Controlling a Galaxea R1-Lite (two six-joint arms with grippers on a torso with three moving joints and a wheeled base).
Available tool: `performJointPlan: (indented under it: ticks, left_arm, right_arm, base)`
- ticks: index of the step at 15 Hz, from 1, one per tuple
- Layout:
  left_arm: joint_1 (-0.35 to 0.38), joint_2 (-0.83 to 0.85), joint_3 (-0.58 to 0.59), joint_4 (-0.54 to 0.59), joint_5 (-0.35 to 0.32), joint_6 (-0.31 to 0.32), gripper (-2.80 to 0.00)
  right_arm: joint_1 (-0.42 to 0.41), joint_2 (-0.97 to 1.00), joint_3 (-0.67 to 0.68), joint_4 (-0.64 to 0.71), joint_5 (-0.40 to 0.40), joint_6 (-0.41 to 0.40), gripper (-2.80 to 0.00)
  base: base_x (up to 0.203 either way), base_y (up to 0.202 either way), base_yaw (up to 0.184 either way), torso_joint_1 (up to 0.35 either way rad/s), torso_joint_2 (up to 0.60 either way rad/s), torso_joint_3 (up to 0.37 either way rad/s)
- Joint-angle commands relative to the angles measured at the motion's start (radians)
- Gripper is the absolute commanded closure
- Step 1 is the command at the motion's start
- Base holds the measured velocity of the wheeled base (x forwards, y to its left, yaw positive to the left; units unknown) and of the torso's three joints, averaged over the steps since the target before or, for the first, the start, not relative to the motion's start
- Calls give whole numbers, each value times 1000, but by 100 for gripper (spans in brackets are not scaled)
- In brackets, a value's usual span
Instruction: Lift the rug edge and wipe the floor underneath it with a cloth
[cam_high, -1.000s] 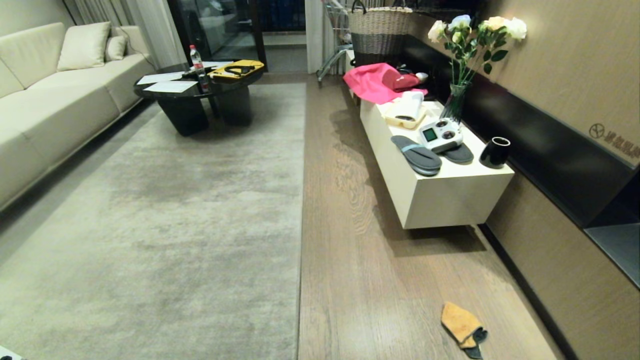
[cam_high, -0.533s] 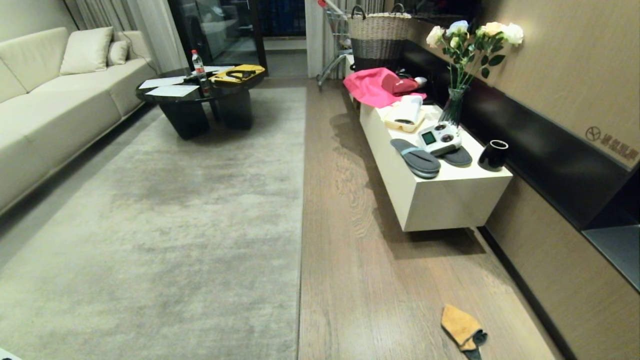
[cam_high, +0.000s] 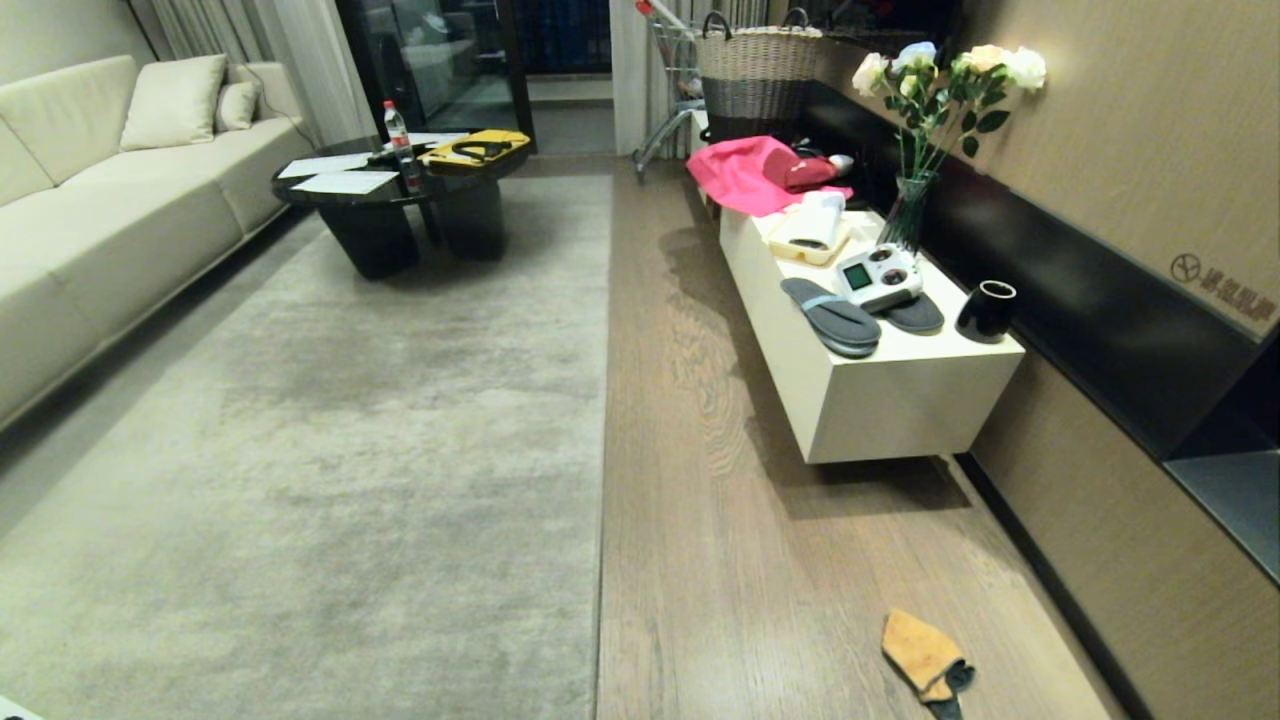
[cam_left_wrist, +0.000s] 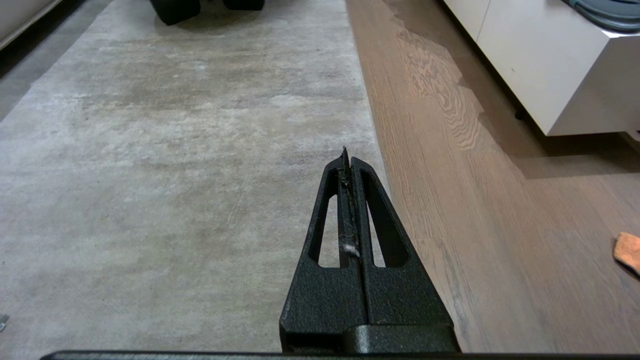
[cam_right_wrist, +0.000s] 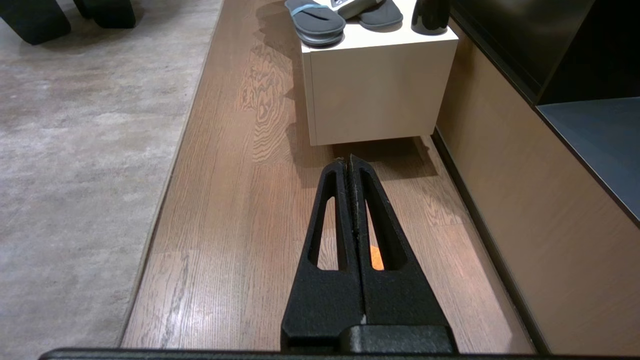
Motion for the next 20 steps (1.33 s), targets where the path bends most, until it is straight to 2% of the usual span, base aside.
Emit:
performJointPlan:
  ticks: [1, 20]
  left_arm:
    - [0, 1, 0, 0, 0, 0, 0]
    - [0, 0, 0, 0, 0, 0, 0]
  right_arm:
    - [0, 2, 0, 0, -1, 0, 0]
    - [0, 1, 0, 0, 0, -9, 0]
  base:
    - [0, 0, 0, 0, 0, 0]
    - [0, 0, 0, -1, -9, -11]
